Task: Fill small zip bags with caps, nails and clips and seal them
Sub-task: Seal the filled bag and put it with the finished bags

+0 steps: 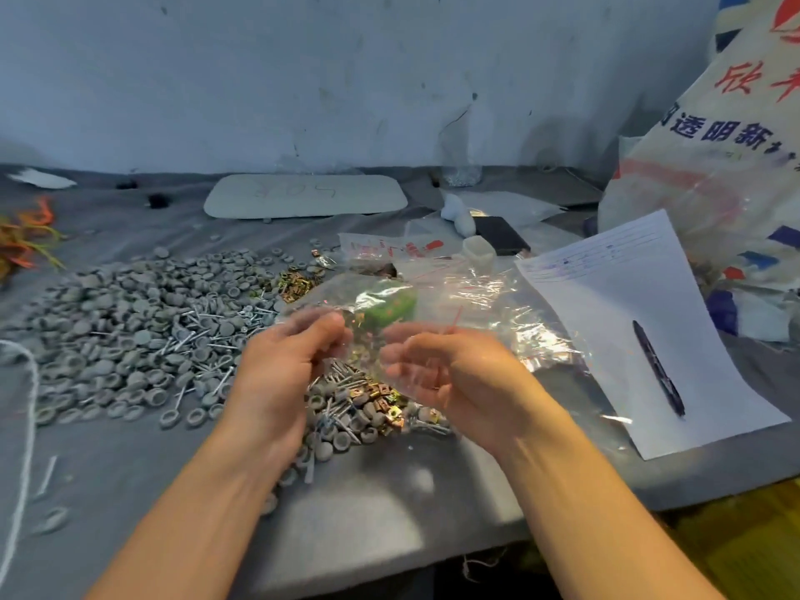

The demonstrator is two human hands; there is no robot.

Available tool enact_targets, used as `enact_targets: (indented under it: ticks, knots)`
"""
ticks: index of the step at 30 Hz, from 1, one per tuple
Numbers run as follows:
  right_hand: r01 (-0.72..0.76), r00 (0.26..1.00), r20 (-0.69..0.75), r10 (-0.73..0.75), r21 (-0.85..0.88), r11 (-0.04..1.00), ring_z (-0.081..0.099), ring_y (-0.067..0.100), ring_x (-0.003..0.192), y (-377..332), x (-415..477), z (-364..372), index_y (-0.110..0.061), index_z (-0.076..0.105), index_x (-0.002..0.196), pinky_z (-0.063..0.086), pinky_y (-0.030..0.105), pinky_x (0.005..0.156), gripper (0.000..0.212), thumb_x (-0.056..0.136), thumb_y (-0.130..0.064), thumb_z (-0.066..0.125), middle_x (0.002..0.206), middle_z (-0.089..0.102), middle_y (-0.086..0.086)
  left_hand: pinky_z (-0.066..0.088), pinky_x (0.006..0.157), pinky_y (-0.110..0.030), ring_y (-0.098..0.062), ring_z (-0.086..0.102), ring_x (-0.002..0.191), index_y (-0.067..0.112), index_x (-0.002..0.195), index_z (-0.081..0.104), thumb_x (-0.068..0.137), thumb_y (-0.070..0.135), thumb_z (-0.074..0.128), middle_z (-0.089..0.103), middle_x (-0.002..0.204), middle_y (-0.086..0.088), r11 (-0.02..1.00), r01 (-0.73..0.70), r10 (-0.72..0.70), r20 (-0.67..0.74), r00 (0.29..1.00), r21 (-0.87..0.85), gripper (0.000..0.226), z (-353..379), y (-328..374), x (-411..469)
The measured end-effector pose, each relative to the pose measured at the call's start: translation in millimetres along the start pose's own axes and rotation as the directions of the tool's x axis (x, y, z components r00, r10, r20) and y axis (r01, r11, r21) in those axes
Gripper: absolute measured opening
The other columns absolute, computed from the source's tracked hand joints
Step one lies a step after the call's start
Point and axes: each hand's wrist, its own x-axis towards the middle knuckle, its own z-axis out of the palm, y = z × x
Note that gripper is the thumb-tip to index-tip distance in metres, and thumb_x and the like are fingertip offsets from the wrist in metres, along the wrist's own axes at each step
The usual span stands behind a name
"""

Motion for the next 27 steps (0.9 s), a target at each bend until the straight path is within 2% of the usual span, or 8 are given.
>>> enact_targets:
  ticks: [5, 8, 10, 12, 15, 18, 23, 27]
  knots:
    - [0.011, 0.999, -0.048, -0.016, -0.102, 0.995, 0.058, 0.018, 0.060, 14, 13, 36, -0.002, 0.071, 0.094, 0.040, 0.027, 0.059, 0.012, 0.089, 0.007, 0.067, 0.069, 0.070, 0.011, 0.059, 0.071, -0.028, -0.012, 0.073, 0.074, 0.019, 0.090, 0.079, 0.088, 0.012, 0.077, 0.078, 0.087, -0.004, 0.998, -0.029, 0.045, -0.267, 0.963, 0.061, 0.007, -40, 12, 1]
    - [0.047, 0.996, -0.068, -0.057, -0.142, 0.989, 0.058, 0.012, 0.047, 22, 23, 57, -0.004, 0.074, 0.081, 0.045, 0.021, 0.048, 0.014, 0.088, 0.008, 0.071, 0.061, 0.068, 0.007, 0.054, 0.068, -0.015, 0.004, 0.068, 0.085, 0.031, 0.131, 0.060, 0.084, 0.025, 0.083, 0.072, 0.114, 0.007, 0.903, -0.052, 0.260, -0.449, 0.855, 0.426, 0.052, -53, 9, -3]
    - [0.069, 0.995, -0.058, -0.083, -0.210, 0.975, 0.060, 0.016, 0.050, 28, 28, 74, -0.004, 0.074, 0.072, 0.048, 0.026, 0.052, 0.018, 0.086, 0.007, 0.073, 0.061, 0.068, 0.008, 0.050, 0.088, -0.029, -0.007, 0.058, 0.107, 0.036, 0.135, 0.050, 0.082, 0.036, 0.082, 0.059, 0.126, 0.011, 0.671, -0.106, 0.540, -0.385, 0.749, 0.734, 0.062, -61, 10, -10]
    - [0.113, 0.992, -0.019, -0.124, -0.300, 0.947, 0.061, 0.019, 0.053, 34, 32, 92, -0.005, 0.075, 0.067, 0.049, 0.027, 0.053, 0.019, 0.084, 0.002, 0.076, 0.061, 0.070, 0.010, 0.044, 0.087, -0.023, -0.005, 0.056, 0.101, 0.040, 0.114, 0.060, 0.082, 0.037, 0.079, 0.059, 0.109, 0.020, 0.527, -0.213, 0.651, -0.231, 0.723, 0.823, 0.037, -66, 12, -15]
    - [0.199, 0.975, 0.004, -0.222, -0.466, 0.862, 0.065, 0.018, 0.051, 43, 38, 111, -0.014, 0.075, 0.059, 0.058, 0.036, 0.056, 0.024, 0.083, -0.011, 0.079, 0.058, 0.070, 0.006, 0.041, 0.069, -0.005, 0.006, 0.062, 0.085, 0.045, 0.087, 0.070, 0.087, 0.022, 0.074, 0.068, 0.086, 0.026, 0.562, -0.299, 0.545, -0.073, 0.836, 0.771, 0.023, -74, 10, -16]
    - [0.224, 0.965, 0.019, -0.260, -0.568, 0.792, 0.069, 0.015, 0.058, 49, 43, 117, -0.014, 0.080, 0.073, 0.063, 0.046, 0.068, 0.020, 0.090, -0.022, 0.073, 0.065, 0.075, 0.005, 0.042, 0.068, -0.003, 0.006, 0.064, 0.084, 0.046, 0.095, 0.074, 0.087, 0.019, 0.072, 0.068, 0.088, 0.031, 0.600, -0.314, 0.467, -0.003, 0.884, 0.736, 0.029, -81, 11, -16]
    - [0.085, 0.991, 0.122, -0.052, -0.284, 0.955, 0.075, 0.014, 0.068, 54, 41, 135, -0.010, 0.081, 0.078, 0.057, 0.024, 0.057, 0.035, 0.102, -0.011, 0.055, 0.078, 0.079, 0.006, 0.038, 0.070, 0.000, 0.015, 0.059, 0.087, 0.051, 0.106, 0.065, 0.083, 0.048, 0.054, 0.064, 0.086, 0.038, 0.496, -0.314, 0.522, 0.011, 0.853, 0.809, 0.026, -88, 14, -19]
    - [0.047, 0.994, 0.109, -0.020, -0.247, 0.968, 0.073, 0.015, 0.069, 45, 43, 142, -0.007, 0.079, 0.081, 0.059, 0.027, 0.059, 0.050, 0.107, -0.037, 0.050, 0.078, 0.079, 0.008, 0.049, 0.076, -0.021, 0.003, 0.063, 0.085, 0.045, 0.102, 0.067, 0.087, 0.052, 0.060, 0.067, 0.087, 0.029, 0.460, -0.268, 0.535, -0.023, 0.845, 0.846, 0.018, -90, 15, -13]
